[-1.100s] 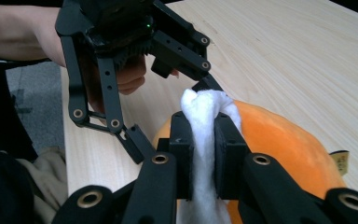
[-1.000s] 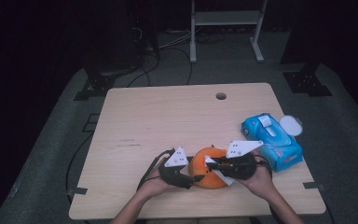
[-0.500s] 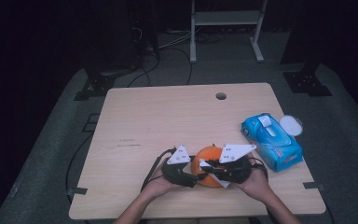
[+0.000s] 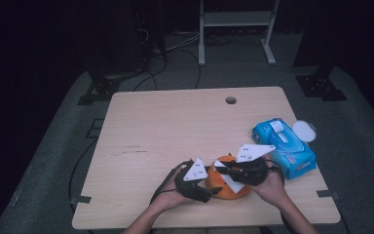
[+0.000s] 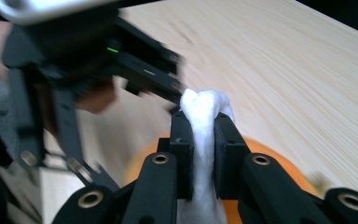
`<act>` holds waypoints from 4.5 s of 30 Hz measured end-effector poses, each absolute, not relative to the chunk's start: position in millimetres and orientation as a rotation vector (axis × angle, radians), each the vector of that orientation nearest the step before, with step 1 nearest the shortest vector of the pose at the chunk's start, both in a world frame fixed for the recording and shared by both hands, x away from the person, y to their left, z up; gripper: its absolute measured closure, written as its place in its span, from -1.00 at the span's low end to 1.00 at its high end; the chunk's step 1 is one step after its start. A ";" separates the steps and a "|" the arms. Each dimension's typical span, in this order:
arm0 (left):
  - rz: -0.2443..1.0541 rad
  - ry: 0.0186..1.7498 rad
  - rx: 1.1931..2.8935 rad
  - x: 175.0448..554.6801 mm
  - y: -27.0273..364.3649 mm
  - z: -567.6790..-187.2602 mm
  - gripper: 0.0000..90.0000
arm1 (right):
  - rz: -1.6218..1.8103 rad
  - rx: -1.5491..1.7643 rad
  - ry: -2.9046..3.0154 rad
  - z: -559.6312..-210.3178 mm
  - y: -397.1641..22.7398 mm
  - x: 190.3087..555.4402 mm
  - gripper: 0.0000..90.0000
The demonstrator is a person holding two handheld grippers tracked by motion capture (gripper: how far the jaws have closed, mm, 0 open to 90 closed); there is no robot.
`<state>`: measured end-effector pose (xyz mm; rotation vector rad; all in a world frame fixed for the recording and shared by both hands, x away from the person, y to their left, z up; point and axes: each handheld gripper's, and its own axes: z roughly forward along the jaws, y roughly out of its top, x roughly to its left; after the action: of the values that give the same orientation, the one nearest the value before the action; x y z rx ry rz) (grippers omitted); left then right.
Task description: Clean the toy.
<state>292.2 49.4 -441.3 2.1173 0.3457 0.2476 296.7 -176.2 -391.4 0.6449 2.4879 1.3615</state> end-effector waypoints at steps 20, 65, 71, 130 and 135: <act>0.211 0.369 2.119 295.0 52.9 -444.8 -0.46 | 1.402 0.588 2.548 -393.9 -165.5 290.1 0.77; 0.211 0.387 2.111 298.3 54.0 -445.4 -0.41 | 1.358 0.688 2.512 -398.1 -190.3 297.6 0.77; 0.184 0.439 2.102 302.9 55.6 -446.7 -0.41 | 1.339 0.533 2.588 -397.5 -158.3 281.3 0.77; 0.190 0.357 2.130 298.4 59.1 -449.9 -0.46 | 1.314 0.590 2.576 -384.6 -201.2 296.6 0.44; 0.192 0.356 2.127 298.4 58.4 -449.9 -0.46 | 1.247 0.594 2.618 -388.1 -207.5 297.6 0.66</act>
<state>298.4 58.4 -449.9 2.1271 0.3563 0.1921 297.6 -207.5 -388.1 0.5940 2.6183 1.2473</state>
